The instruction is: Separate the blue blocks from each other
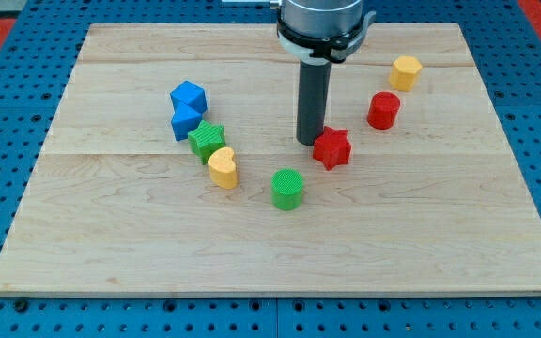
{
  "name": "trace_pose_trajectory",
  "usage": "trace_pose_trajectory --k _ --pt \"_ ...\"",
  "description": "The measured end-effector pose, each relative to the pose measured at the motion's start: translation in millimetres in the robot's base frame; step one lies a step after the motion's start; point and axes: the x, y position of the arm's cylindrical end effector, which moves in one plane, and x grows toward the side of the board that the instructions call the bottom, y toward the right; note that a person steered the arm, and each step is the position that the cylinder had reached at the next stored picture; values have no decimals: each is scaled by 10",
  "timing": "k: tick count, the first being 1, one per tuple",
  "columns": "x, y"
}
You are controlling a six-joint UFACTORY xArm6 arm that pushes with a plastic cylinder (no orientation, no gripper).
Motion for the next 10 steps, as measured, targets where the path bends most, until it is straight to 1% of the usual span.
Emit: trace_pose_trajectory --k 2,3,5,7,8,9,10 --pt "5 11" --pt "-165 -342" --pt "-166 -983" --pt "-376 -1533" --pt "-501 -1602" --pt "-737 -1642" --pt "-782 -1614"
